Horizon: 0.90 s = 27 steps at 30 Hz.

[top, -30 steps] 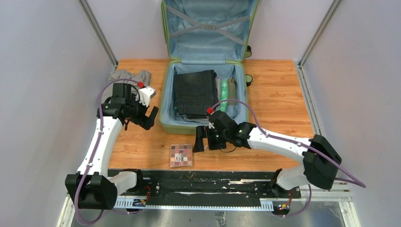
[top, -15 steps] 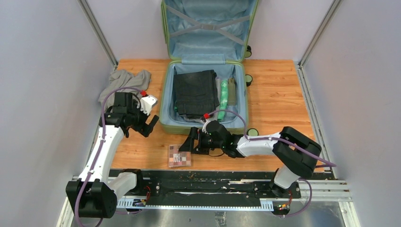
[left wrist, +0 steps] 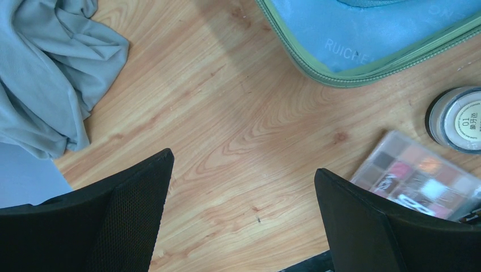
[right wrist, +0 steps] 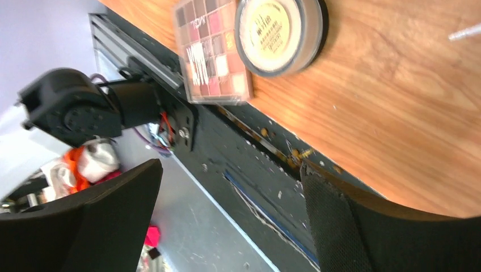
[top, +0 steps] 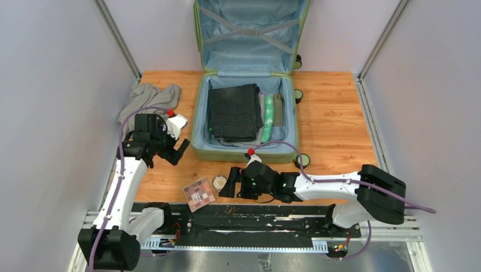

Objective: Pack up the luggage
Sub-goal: Pick up the makeup from the center of the board.

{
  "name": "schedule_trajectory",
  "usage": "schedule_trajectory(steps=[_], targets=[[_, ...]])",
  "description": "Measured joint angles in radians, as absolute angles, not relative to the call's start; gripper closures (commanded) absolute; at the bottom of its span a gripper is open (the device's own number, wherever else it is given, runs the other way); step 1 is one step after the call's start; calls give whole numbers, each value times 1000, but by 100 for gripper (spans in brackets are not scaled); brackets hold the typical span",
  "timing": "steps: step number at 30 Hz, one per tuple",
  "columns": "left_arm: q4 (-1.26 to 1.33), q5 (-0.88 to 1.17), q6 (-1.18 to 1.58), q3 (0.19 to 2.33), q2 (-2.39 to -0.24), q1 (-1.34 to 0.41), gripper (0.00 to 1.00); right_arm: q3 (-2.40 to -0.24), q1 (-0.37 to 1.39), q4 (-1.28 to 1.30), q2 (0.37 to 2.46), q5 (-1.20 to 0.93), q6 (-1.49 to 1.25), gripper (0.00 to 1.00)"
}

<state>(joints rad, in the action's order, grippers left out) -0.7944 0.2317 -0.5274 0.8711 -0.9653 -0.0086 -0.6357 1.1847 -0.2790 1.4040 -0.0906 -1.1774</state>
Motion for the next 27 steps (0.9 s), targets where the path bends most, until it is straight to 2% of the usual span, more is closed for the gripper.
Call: schedule_trajectory(steps=[4,8,17,27], targets=[[-790,247,-547,857,-949,-9,0,-656,1242,-150,1374,-24,-1153,5],[-779,270,-620,797,-902,-9,0,-675,1268,-117,1436,-12,-1116,6],[-779,219,-933,579,-838,-9,1,-744,1308,-164,1581,-36,-1029,6],[-722,200,-1137,454,-836,-9,4,-879,1309,-204,1702,-66,-953,7]])
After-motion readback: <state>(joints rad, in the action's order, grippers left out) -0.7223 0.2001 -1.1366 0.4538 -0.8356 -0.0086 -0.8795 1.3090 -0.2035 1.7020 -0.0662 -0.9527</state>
